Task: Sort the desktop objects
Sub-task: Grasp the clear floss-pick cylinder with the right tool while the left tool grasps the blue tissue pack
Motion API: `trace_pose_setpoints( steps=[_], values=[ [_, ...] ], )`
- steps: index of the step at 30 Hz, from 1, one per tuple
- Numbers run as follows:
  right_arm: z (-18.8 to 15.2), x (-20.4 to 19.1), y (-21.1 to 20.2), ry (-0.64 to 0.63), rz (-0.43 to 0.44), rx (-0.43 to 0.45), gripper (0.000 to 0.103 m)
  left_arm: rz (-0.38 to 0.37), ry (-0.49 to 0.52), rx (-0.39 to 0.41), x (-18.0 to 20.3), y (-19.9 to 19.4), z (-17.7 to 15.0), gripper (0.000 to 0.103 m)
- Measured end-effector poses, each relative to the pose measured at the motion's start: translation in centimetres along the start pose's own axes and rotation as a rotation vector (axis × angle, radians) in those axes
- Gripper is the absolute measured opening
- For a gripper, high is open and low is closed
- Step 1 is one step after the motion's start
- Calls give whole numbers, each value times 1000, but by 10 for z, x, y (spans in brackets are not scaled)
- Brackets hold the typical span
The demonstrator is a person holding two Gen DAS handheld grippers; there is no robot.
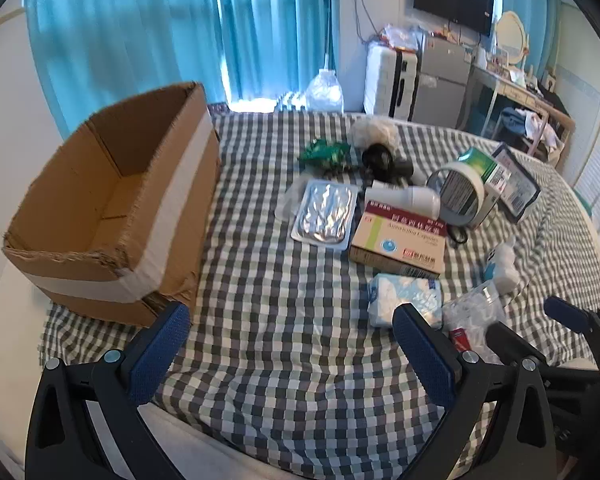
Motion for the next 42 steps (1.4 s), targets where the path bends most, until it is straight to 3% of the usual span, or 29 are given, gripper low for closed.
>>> trace_pose_setpoints(
  steps=[4,9,10,11,13,18,24,33,38,41,42],
  values=[
    [-1,4,30,-1,-14,-91,82,-23,-7,-35,1,15,-1,103],
    [-6,16,63,52,-8,-216,81,-37,-2,-85,5,35,0,103],
    [-8,18,68,58,-9,-239,77,-42,1,-95,6,39,0,103],
    [-9,19,72,55,-6,-268,66,-46,5,-100,8,42,1,103],
    [-13,20,77,59,-10,-298,65,-50,15,-109,12,47,2,103],
    [-12,25,68,84,7,-266,64,-81,40,-129,26,58,4,103],
    [6,55,36,168,-27,-141,62,-226,77,-142,58,71,5,103],
    [7,77,40,243,1,-152,62,-258,85,-247,97,115,4,103],
    [6,82,40,261,20,-159,62,-223,77,-263,95,131,3,102],
    [6,80,39,252,11,-159,62,-226,87,-226,93,124,7,87],
    [6,79,39,250,8,-158,62,-229,99,-226,94,122,8,77]
  ],
)
Point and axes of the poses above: each gripper's, at about its wrist camera, not at the fingertips, and y roughly the way its jaws point, x to its right, z to its top, the point moved 2 cm from there along y, roughly the way its jaws point, and after that the axes turned 7 degrees about y, right-handed, at the moved point
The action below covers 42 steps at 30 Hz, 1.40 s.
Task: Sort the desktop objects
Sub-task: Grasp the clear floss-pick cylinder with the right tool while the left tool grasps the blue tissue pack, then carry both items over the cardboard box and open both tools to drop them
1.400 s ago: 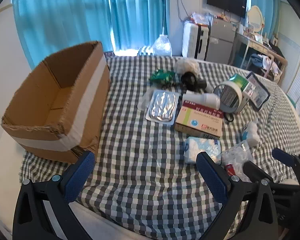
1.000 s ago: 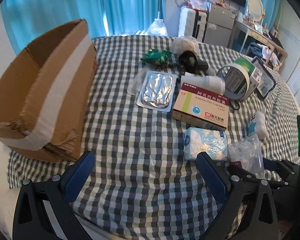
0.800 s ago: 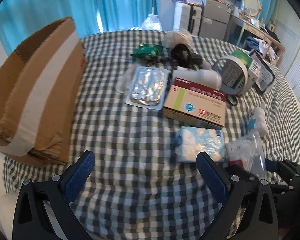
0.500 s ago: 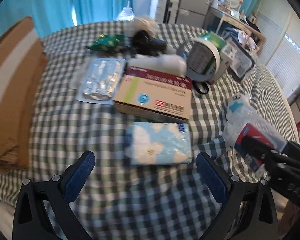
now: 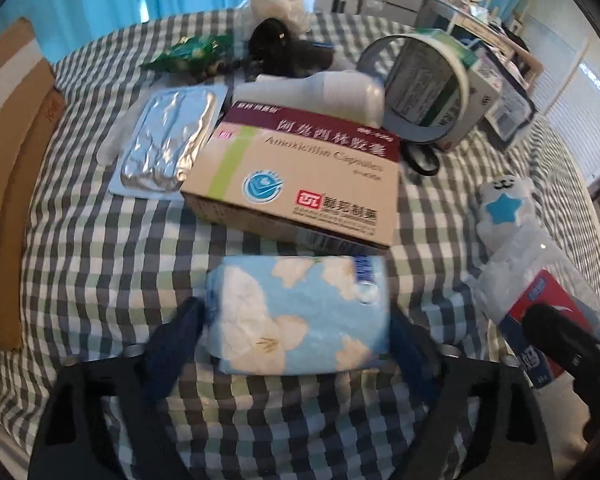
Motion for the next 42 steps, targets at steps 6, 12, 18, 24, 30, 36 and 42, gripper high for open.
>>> trace_pose_setpoints(
  steps=[6,12,18,24,30,36,42],
  values=[
    [-2,-5,-7,-27,-22,20,62,-60,-16,-23,-2,-11,-7,75],
    [-5,-11,-26,-57,-70,58,62,-64,-17,43,-9,-47,-6,75],
    [-9,-26,-57,-78,-79,114,62,-50,-23,105,0,-77,-1,75],
    [-15,-51,-92,-103,-46,179,62,-35,-28,174,1,-111,6,75],
    [-23,-84,-122,-154,0,224,62,-40,-55,249,-16,-157,-3,75],
    [-28,-126,-150,-221,62,263,62,-10,-76,321,-41,-195,-7,75],
    [-26,-174,-169,-299,122,300,62,22,-122,371,-82,-228,-8,75]
  ],
)
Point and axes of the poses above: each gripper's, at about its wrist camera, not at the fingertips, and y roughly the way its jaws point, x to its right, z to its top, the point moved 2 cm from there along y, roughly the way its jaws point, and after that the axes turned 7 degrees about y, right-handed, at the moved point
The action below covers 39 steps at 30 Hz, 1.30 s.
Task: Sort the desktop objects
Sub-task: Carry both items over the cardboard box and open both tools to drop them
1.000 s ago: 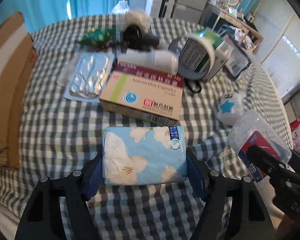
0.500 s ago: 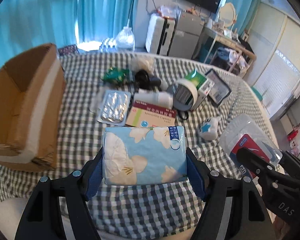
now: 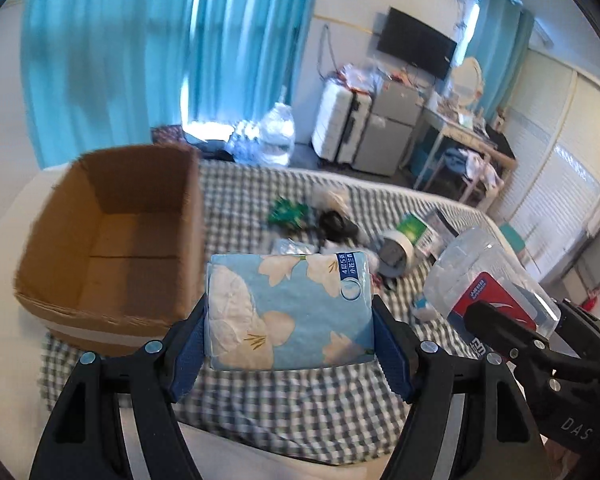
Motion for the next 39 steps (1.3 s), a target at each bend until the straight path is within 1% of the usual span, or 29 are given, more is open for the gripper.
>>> trace_pose_setpoints(
  steps=[3,6,10,11,14,18,20,23,25,32,33,35,36,37,38,39],
  values=[
    [11,-24,1,-37,46,12,62,39,-17,12,-23,-9,10,75],
    [23,-52,7,-66,104,14,62,75,-54,13,-52,-15,19,75],
    [33,-83,23,-96,143,9,62,148,-74,0,-93,-13,29,75],
    [35,-91,30,-101,158,-2,62,173,-94,0,-105,-12,30,75],
    [40,-110,50,-113,209,-40,62,208,-142,-14,-136,-7,30,75],
    [44,-132,76,-110,260,-79,62,234,-175,-36,-166,6,29,75],
    [45,-141,91,-97,296,-109,62,233,-188,-53,-183,14,24,75],
    [46,-150,120,-78,321,-155,62,229,-195,-84,-198,28,20,75],
    [46,-154,139,-67,322,-180,62,229,-192,-103,-207,38,17,75],
    [46,-160,186,-20,324,-244,63,203,-186,-173,-226,71,12,76],
    [47,-160,191,-5,330,-251,63,205,-188,-180,-228,75,11,77],
    [51,-159,198,33,356,-261,63,214,-187,-203,-231,80,9,84],
    [53,-158,200,52,371,-264,63,223,-184,-211,-232,80,9,91],
    [55,-159,200,61,381,-264,65,235,-178,-215,-231,80,8,92],
    [58,-161,199,59,378,-253,68,245,-171,-215,-231,79,8,92],
    [60,-163,196,53,371,-240,69,249,-167,-215,-231,78,9,93]
  ],
)
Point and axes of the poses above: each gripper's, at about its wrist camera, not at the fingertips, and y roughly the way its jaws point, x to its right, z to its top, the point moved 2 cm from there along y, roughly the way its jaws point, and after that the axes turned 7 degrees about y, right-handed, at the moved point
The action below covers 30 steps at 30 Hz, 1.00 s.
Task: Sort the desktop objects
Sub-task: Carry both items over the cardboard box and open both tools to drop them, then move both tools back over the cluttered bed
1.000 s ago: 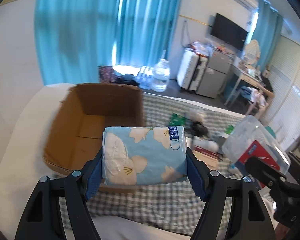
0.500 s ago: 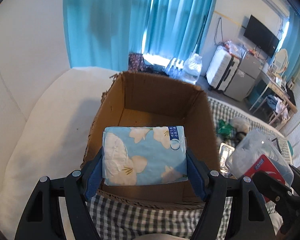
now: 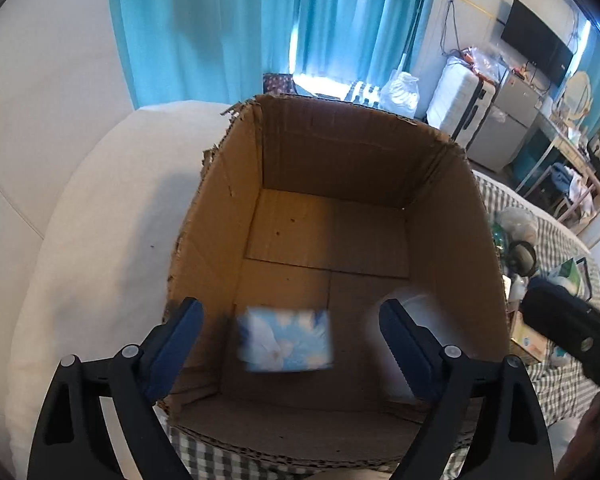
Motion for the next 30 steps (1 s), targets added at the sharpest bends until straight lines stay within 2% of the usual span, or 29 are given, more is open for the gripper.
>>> trace_pose_setpoints(
  steps=[6,12,18,23,30],
  values=[
    [3,-2,-18,0,-9,51,69,18,8,8,5,-15,-2,96],
    [-6,5,-65,-6,-53,132,69,14,38,57,33,-48,2,97],
    [-15,11,-138,-31,-102,251,69,-14,96,186,83,-108,6,101],
    [-34,32,-202,-32,-154,343,69,-44,121,291,128,-152,-4,103],
    [-62,83,-262,13,-259,416,72,-96,127,391,194,-168,-27,103]
  ],
)
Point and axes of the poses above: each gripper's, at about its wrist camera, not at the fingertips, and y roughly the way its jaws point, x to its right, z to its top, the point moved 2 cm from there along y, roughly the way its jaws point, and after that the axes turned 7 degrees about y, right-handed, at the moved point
